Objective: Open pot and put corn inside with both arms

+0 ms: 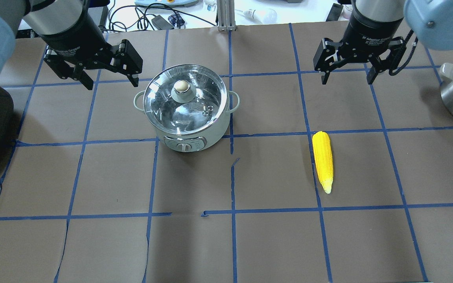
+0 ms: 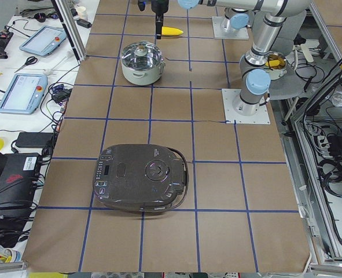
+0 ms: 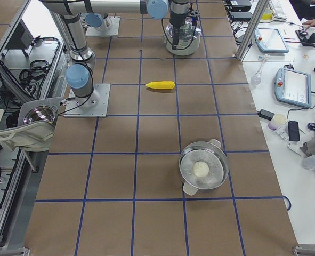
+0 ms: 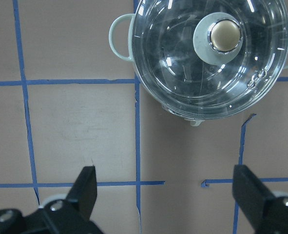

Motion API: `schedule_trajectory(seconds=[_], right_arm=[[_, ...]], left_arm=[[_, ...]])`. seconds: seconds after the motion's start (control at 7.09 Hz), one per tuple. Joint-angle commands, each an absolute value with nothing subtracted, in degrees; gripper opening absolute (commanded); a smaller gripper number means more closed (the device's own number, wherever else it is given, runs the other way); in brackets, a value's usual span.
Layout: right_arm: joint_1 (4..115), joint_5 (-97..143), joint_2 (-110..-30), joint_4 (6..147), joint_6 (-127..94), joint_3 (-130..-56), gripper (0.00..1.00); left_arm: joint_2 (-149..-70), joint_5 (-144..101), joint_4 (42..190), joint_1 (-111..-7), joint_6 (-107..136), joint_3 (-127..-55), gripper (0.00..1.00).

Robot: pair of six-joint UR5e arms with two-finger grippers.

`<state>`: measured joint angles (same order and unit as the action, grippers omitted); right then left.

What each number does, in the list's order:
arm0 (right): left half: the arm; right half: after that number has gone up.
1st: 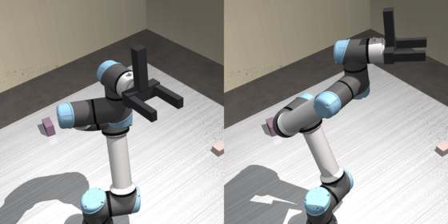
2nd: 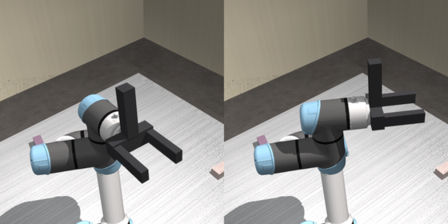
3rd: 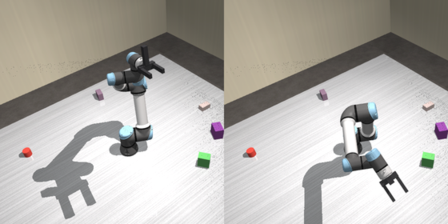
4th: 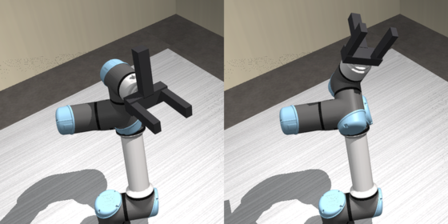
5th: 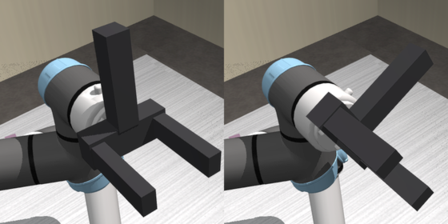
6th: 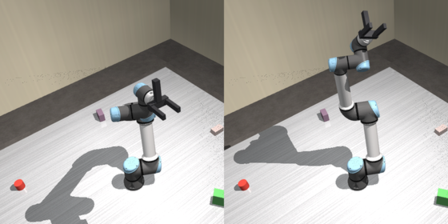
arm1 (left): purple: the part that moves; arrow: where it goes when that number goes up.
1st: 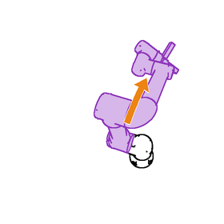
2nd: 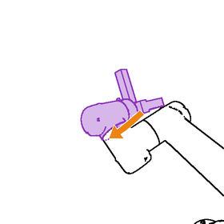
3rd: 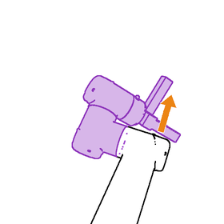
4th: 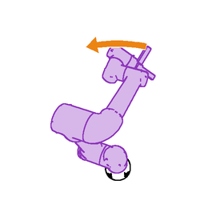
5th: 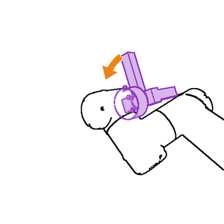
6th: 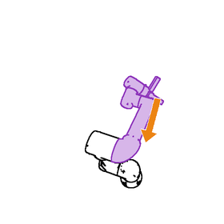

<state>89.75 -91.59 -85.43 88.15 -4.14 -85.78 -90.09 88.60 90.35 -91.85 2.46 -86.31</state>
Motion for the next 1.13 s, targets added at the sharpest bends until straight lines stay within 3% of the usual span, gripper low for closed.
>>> schedule_trajectory(seconds=[0.0,0.99], right_arm=[[89.56,-91.67,-85.43,88.07,-3.61,-85.78,1.00],[89.56,-91.67,-85.43,87.72,-2.82,-85.52,1.00]], left_arm=[[-90.09,88.59,90.35,-91.76,2.46,-86.31,1.00],[-90.18,88.59,90.35,-91.76,2.46,-86.31,1.00]])
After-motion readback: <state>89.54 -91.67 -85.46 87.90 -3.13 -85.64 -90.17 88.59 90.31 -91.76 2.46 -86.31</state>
